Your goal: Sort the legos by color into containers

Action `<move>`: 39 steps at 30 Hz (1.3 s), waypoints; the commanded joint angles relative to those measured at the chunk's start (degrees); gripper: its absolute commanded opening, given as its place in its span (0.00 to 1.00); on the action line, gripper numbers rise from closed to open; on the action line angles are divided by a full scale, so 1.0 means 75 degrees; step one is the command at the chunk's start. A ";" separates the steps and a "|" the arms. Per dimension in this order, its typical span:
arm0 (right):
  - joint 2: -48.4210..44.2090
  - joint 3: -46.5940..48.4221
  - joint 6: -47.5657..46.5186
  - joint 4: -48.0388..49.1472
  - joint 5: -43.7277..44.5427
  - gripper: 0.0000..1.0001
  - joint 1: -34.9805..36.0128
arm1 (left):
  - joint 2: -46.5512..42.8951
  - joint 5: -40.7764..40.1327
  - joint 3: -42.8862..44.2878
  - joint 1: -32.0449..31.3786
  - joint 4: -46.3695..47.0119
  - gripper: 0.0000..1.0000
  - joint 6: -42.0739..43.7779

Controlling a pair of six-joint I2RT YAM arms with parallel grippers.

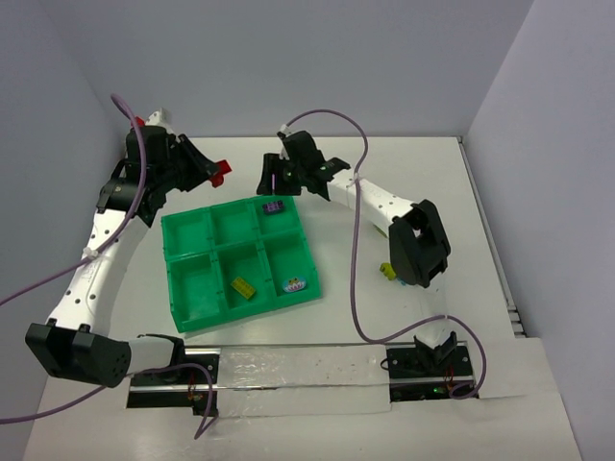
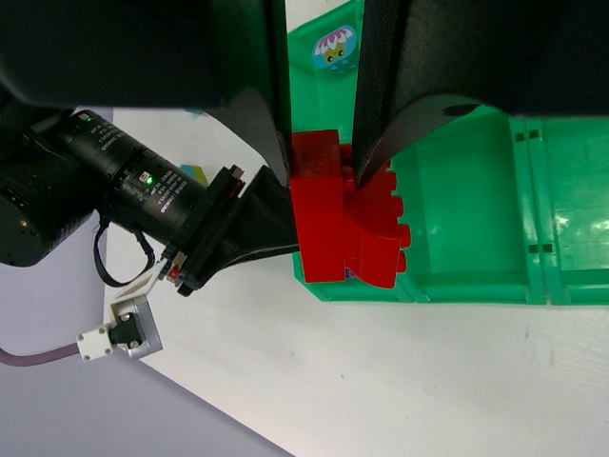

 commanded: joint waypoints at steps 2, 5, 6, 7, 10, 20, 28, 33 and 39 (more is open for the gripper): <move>-0.1695 -0.0688 -0.0625 0.0127 0.0055 0.65 -0.0088 | 0.0313 0.0933 0.0225 0.0052 0.0574 0.00 0.0248; -0.2538 -0.1337 -0.0936 0.0015 -0.0406 0.66 -0.0181 | 0.0469 0.1564 0.0137 0.0049 0.0732 0.00 0.0260; -0.2715 -0.1511 -0.0988 0.0015 -0.0492 0.66 -0.0224 | 0.0474 0.1707 0.0100 0.0052 0.0820 0.00 0.0252; -0.2917 -0.1713 -0.1026 0.0050 -0.0595 0.66 -0.0297 | 0.0483 0.1856 0.0056 0.0052 0.0905 0.00 0.0249; -0.3694 -0.2518 -0.1306 0.0382 -0.1460 0.66 -0.0432 | 0.0701 0.2421 0.0095 0.0052 0.1113 0.00 0.0214; -0.5874 -0.5214 -0.2907 0.3525 -0.1996 0.65 -0.0454 | 0.1391 0.5731 0.0034 0.0265 0.2796 0.00 -0.1329; -0.5847 -0.4948 -0.3559 0.3781 -0.2290 0.65 -0.0494 | 0.1236 0.7039 -0.0963 0.0403 0.5712 0.00 -0.3694; -0.6231 -0.5277 -0.3002 0.4811 -0.1679 0.66 -0.0532 | 0.1234 0.6960 -0.1081 0.0429 0.5706 0.00 -0.3676; -0.5501 -0.3901 -0.2544 0.2881 -0.1357 0.64 -0.0607 | 0.1026 0.6719 -0.1974 0.0621 0.7521 0.00 -0.5055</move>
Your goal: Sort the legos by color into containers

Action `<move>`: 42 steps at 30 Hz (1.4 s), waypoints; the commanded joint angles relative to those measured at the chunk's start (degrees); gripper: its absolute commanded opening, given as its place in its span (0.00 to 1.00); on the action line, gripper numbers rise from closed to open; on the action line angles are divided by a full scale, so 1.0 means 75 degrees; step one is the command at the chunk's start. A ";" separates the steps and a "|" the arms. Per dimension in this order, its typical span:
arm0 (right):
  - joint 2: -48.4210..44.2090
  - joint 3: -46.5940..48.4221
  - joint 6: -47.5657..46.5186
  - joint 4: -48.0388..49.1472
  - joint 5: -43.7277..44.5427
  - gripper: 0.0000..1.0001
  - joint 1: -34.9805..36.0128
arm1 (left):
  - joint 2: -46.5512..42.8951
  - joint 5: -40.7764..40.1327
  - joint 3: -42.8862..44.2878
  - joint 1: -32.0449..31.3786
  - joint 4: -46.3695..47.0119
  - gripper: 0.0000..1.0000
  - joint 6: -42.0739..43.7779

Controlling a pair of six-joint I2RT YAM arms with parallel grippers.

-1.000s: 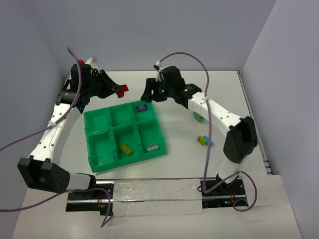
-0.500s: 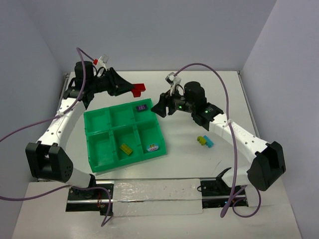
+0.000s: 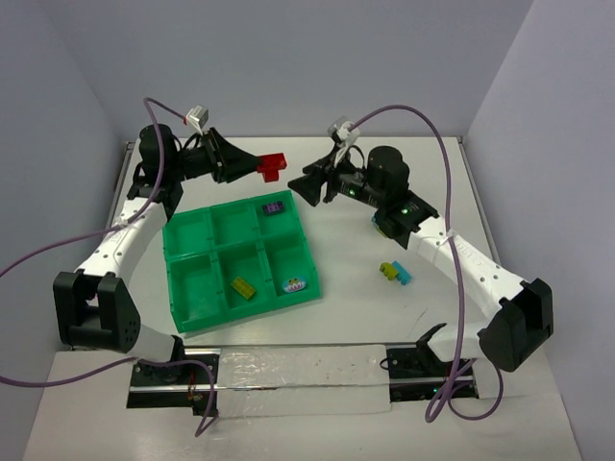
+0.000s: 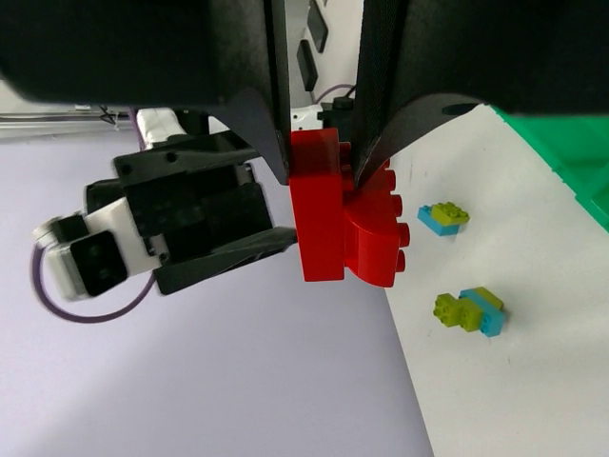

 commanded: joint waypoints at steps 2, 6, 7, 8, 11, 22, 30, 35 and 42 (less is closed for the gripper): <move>0.0386 0.1140 0.0588 -0.0966 0.0543 0.63 -0.0087 | -0.0390 -0.0267 -0.0779 0.0263 0.2452 0.00 -0.1638; 0.0493 0.1276 0.1441 -0.1052 0.0931 0.63 -0.0089 | -0.0460 -0.1173 -0.0931 0.0295 0.2333 0.00 -0.2228; 0.0577 0.1414 0.1566 -0.1106 0.1139 0.64 -0.0054 | -0.0504 -0.1492 -0.0719 0.0280 0.1586 0.00 -0.1997; 0.0682 0.1558 0.1749 -0.1188 0.1429 0.66 0.0011 | -0.0563 -0.1910 -0.0424 0.0257 0.0473 0.00 -0.1698; 0.0899 0.1731 0.1884 -0.1373 0.2198 0.68 0.0301 | -0.0774 -0.2677 -0.0024 0.0237 -0.0447 0.00 -0.1533; 0.2366 0.3240 0.0871 -0.2085 0.1575 0.74 0.0832 | -0.0770 -0.2688 -0.0024 0.0247 -0.1243 0.00 -0.1583; 0.2759 0.3288 0.0684 -0.1617 0.1663 0.75 0.1171 | -0.0826 -0.2651 -0.0221 0.0248 -0.1199 0.00 -0.1596; 0.2973 0.3417 0.0928 -0.1435 0.1971 0.75 0.1271 | -0.0885 -0.2684 -0.0174 0.0260 -0.1310 0.00 -0.1526; 0.3262 0.3764 0.1070 -0.1503 0.2386 0.73 0.1340 | -0.0980 -0.2711 -0.0199 0.0283 -0.1307 0.00 -0.1501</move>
